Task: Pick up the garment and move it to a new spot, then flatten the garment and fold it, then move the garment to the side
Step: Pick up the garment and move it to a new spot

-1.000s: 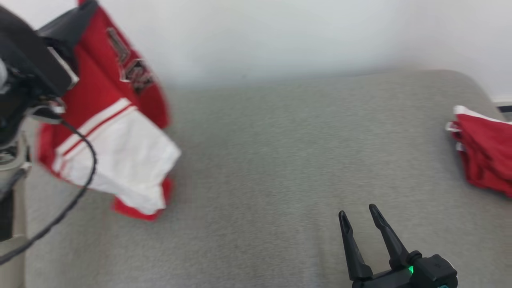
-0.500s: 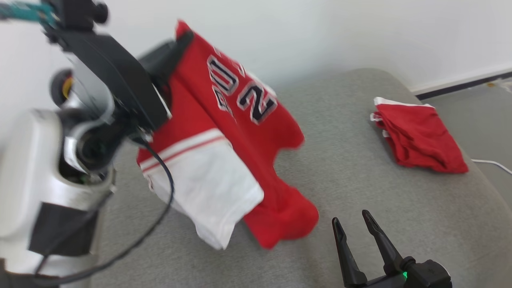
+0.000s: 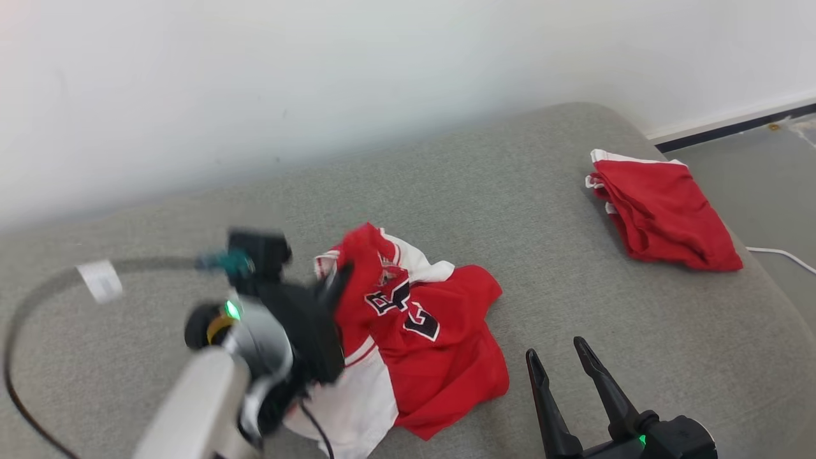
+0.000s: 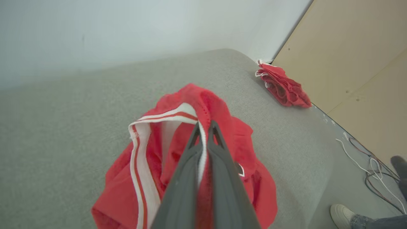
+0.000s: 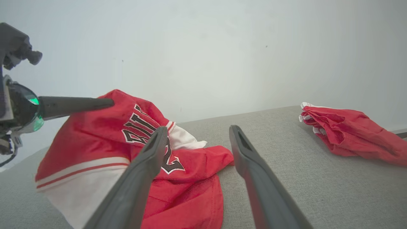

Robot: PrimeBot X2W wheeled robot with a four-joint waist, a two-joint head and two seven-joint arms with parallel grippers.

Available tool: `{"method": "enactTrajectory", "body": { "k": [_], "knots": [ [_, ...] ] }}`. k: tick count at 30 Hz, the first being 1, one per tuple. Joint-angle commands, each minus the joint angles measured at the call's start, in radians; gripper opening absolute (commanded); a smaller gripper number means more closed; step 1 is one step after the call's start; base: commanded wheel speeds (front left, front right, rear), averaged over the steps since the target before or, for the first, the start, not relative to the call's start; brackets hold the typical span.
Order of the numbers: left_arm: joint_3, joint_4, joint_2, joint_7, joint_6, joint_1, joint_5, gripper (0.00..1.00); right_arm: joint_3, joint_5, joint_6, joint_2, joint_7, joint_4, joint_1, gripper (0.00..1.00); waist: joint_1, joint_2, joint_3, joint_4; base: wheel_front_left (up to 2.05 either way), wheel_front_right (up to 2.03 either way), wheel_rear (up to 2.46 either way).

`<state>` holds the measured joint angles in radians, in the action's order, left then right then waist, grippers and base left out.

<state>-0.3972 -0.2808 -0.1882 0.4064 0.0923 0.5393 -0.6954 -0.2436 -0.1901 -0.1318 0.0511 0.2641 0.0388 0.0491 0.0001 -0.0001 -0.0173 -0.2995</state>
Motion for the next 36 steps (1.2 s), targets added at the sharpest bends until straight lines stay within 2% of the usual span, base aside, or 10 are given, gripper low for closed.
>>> {"method": "enactTrajectory", "body": {
  "k": [1,4,5,6,7,13,19,24,29,36],
  "knots": [
    [-0.011,-0.03,0.01,-0.048,-0.002,-0.036,0.027,0.0,-0.001,0.005,0.003,-0.001,0.0,0.002,-0.004,1.0,-0.0001,0.0001,-0.003,0.009,0.0,0.0,0.0],
    [-0.036,-0.118,0.023,-0.17,-0.014,-0.074,0.092,0.0,-0.004,0.007,0.003,-0.001,0.0,0.006,-0.007,1.0,-0.0001,0.0001,-0.006,0.024,0.0,0.0,0.0],
    [-0.041,-0.15,0.032,-0.211,-0.02,-0.089,0.107,0.2,-0.004,0.007,0.003,0.0,0.0,0.008,-0.008,1.0,-0.0001,0.0001,-0.005,0.028,0.0,0.0,0.0],
    [-0.056,-0.179,0.034,-0.247,-0.019,-0.097,0.136,0.96,-0.004,0.008,0.003,0.001,0.0,0.01,-0.008,1.0,-0.0001,0.0001,-0.005,0.034,0.0,0.0,0.0],
    [-0.064,-0.209,0.041,-0.273,-0.02,-0.105,0.14,1.0,-0.001,0.009,0.003,0.001,0.0,0.011,-0.008,1.0,-0.0001,0.0001,-0.004,0.039,0.0,0.0,0.0],
    [-0.065,-0.283,0.058,-0.449,-0.032,-0.127,0.179,1.0,0.015,0.01,0.003,0.005,0.0,0.011,0.006,1.0,-0.0001,0.0001,0.01,0.078,0.0,0.0,0.0],
    [-0.008,-0.199,0.028,-0.656,-0.078,-0.212,0.214,1.0,0.062,0.015,0.003,0.008,0.0,0.002,0.032,1.0,-0.0001,0.0001,0.029,0.136,0.0,0.0,0.0],
    [0.099,0.01,0.015,-0.671,-0.094,-0.37,0.26,1.0,0.111,0.013,0.003,0.007,0.0,-0.006,0.056,1.0,-0.0001,0.0001,0.043,0.19,0.0,0.0,0.0],
    [0.25,0.2,0.052,-0.671,-0.092,-0.549,0.337,1.0,0.151,0.012,0.003,0.006,0.0,0.002,0.078,1.0,-0.0001,0.0001,0.058,0.247,0.0,0.0,0.0],
    [0.375,0.275,0.094,-0.672,-0.049,-0.682,0.431,1.0,0.192,0.01,0.003,0.005,0.0,0.013,0.094,1.0,-0.0001,0.0001,0.078,0.298,0.0,0.0,0.0]
  ]
}}
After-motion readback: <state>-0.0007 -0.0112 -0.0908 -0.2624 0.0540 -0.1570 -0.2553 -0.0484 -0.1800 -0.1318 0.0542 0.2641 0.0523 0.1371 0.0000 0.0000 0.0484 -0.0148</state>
